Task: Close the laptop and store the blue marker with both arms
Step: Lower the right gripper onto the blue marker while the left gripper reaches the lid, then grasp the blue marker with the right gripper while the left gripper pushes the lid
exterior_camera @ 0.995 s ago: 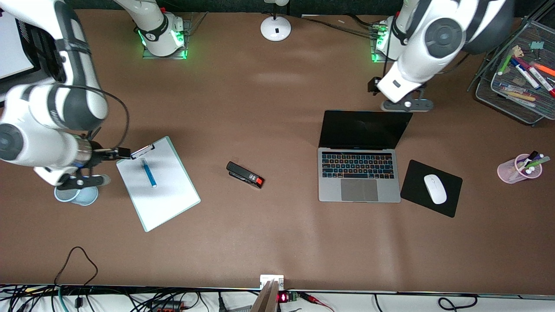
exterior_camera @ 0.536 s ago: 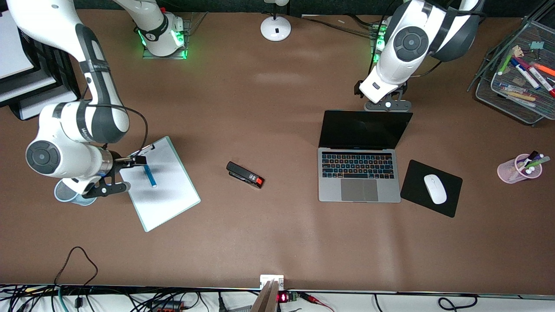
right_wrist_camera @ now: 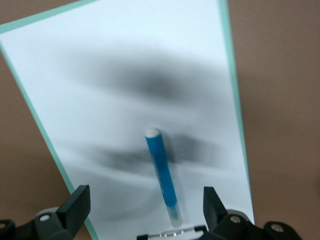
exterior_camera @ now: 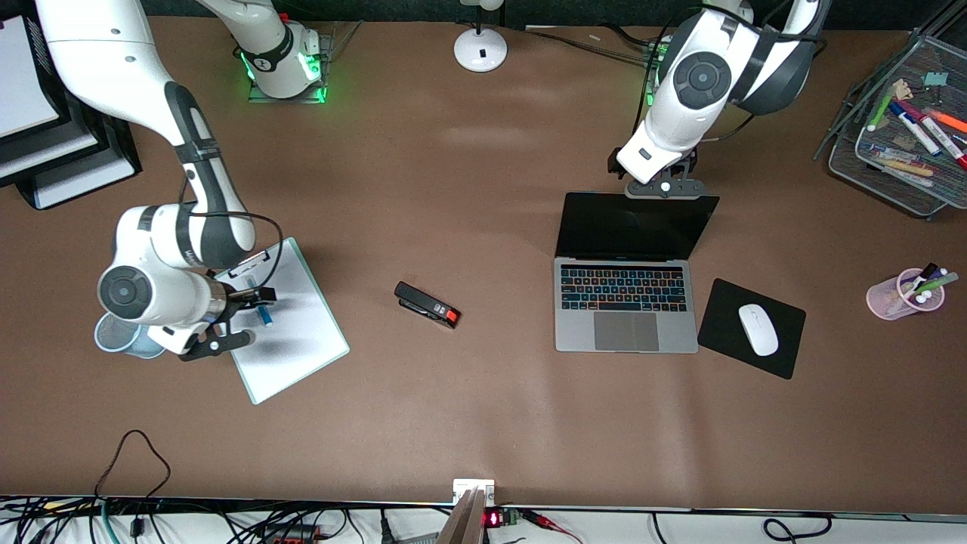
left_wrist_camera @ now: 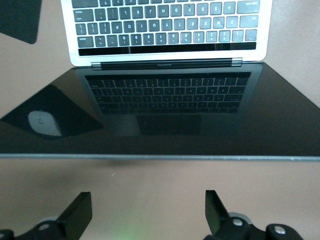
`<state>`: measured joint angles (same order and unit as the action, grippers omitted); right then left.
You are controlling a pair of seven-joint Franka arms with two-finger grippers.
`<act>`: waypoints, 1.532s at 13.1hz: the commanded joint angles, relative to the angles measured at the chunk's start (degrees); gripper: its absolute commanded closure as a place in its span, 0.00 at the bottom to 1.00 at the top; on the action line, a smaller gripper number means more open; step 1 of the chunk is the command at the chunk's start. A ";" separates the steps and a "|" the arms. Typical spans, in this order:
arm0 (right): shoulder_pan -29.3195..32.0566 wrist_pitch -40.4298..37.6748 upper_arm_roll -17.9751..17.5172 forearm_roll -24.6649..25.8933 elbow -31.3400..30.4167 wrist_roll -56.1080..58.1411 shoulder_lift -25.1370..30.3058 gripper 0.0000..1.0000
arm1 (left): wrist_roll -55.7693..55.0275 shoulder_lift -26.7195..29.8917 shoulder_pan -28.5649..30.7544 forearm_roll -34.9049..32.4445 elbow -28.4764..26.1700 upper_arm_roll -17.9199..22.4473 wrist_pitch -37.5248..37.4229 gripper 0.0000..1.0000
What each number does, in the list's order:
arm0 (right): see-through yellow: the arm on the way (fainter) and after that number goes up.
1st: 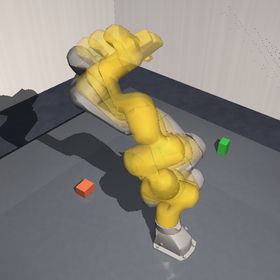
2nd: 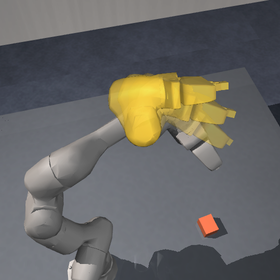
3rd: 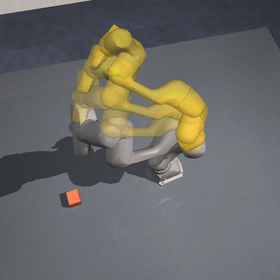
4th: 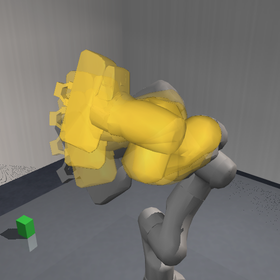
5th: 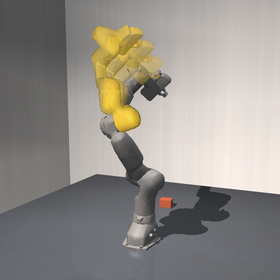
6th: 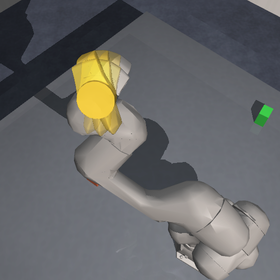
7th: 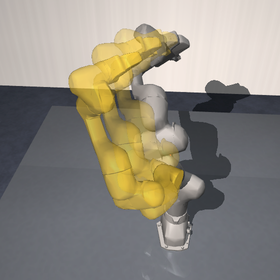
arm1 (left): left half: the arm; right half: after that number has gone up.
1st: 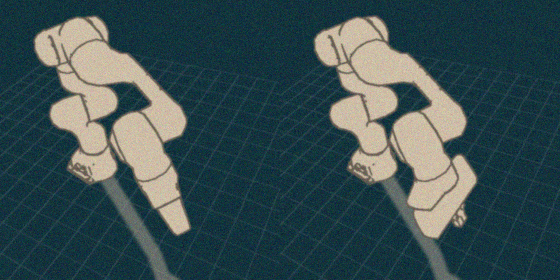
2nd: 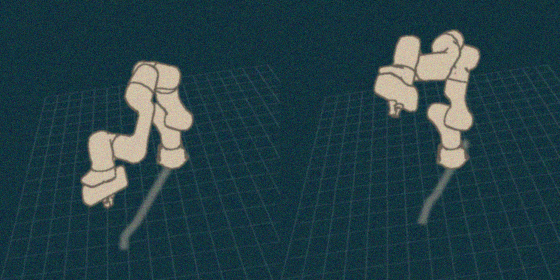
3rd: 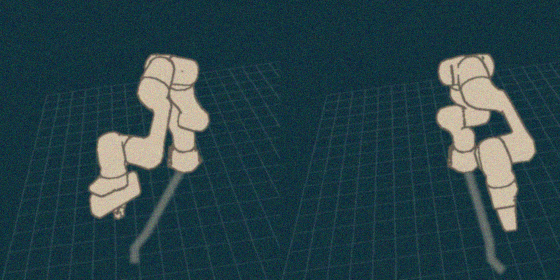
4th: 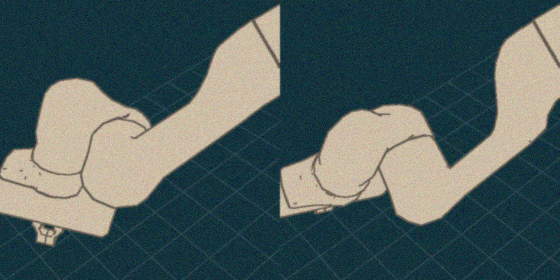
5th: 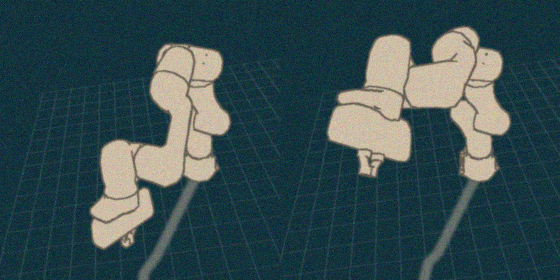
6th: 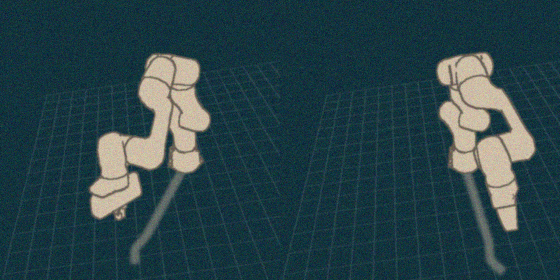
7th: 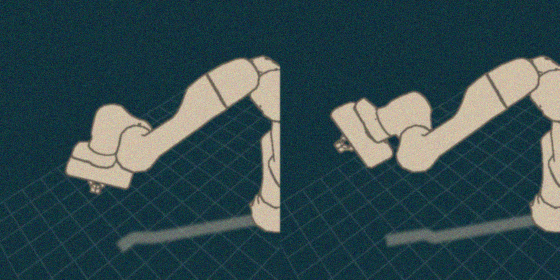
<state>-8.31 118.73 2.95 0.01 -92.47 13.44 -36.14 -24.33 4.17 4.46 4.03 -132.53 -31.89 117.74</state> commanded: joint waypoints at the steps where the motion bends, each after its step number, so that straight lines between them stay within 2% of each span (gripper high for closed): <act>1: 0.13 3.25 0.21 -0.62 0.18 6.75 -2.34 0.00 | -0.28 -3.29 1.51 -0.07 0.60 -0.46 3.28 0.00; 6: 0.83 6.08 0.22 -0.62 0.18 9.76 -4.46 0.10 | -0.28 -8.65 2.66 -0.07 7.27 -0.28 3.38 0.00; 8: 0.83 6.34 0.22 -0.62 0.27 9.76 -4.55 0.24 | -0.37 -11.71 3.27 -0.16 11.04 -0.02 3.38 0.00; 12: 0.66 6.34 0.22 -0.53 0.27 9.85 -4.55 0.40 | -2.11 -18.05 4.33 -6.20 16.77 -0.02 3.46 0.00; 15: 0.66 6.43 0.22 -0.53 0.27 9.85 -5.08 0.43 | -7.04 -18.59 4.33 -8.16 19.66 0.07 3.46 0.00; 16: 0.57 6.52 0.22 -0.71 0.27 9.24 -5.17 0.54 | -8.44 -19.28 4.24 -8.25 20.11 0.16 3.64 0.00; 20: 0.66 6.61 0.22 -0.80 0.27 9.15 -5.34 0.55 | -10.13 -23.15 4.24 -8.33 21.17 0.86 8.64 0.00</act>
<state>-7.70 124.88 3.25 0.00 -92.48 22.34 -41.11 -32.98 -15.58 8.74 -2.73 -113.25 -31.42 124.15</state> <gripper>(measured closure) 0.551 0.000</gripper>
